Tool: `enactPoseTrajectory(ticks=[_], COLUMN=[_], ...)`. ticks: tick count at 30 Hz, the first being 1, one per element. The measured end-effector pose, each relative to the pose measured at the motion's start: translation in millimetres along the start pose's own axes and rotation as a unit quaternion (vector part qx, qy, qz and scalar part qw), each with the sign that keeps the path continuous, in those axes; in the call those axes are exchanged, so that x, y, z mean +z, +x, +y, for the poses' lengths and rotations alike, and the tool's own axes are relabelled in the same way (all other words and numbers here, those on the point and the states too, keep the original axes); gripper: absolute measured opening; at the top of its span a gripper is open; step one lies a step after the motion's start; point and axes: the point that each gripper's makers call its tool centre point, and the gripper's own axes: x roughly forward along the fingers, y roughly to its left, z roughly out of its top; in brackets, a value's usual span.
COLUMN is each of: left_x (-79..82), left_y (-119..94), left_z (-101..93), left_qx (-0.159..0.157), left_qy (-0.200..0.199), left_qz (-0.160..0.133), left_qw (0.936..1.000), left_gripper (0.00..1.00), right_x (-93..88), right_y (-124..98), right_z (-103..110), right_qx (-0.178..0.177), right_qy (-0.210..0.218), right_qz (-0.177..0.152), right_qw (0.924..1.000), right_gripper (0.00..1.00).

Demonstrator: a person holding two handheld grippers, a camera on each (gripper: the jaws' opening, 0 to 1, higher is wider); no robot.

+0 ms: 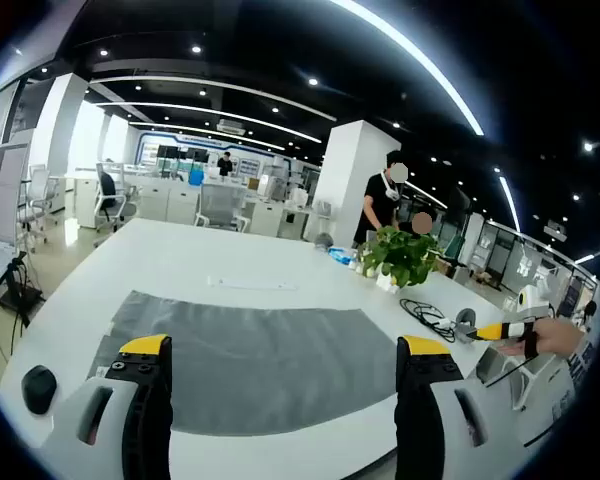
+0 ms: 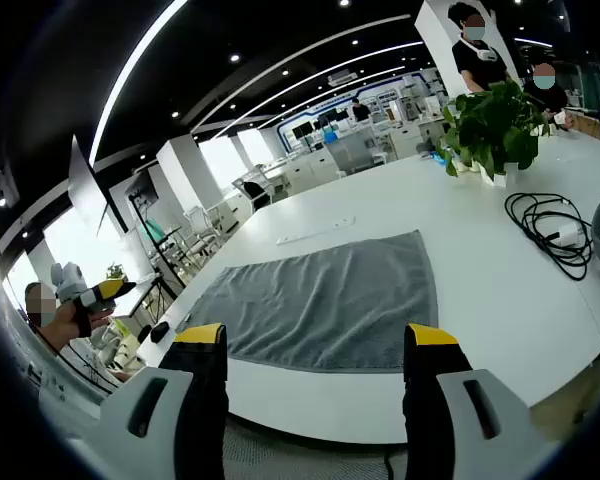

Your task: Fold the towel on the table until its edges align and the towel forms a compact rectangular stack.

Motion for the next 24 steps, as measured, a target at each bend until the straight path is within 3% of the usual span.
enactPoseTrajectory(ticks=[24], left_x=[-3.3], left_y=[1.6], left_z=[-1.9], left_qx=[-0.004], left_qy=[0.003], left_qz=[0.008], left_qw=[1.0000], left_gripper=[0.94], right_x=[-4.4], right_y=[-0.2], right_z=[-8.5], right_qx=[-0.011], right_qy=[0.011], right_qz=[0.009], right_qw=[0.9998], right_gripper=[0.69])
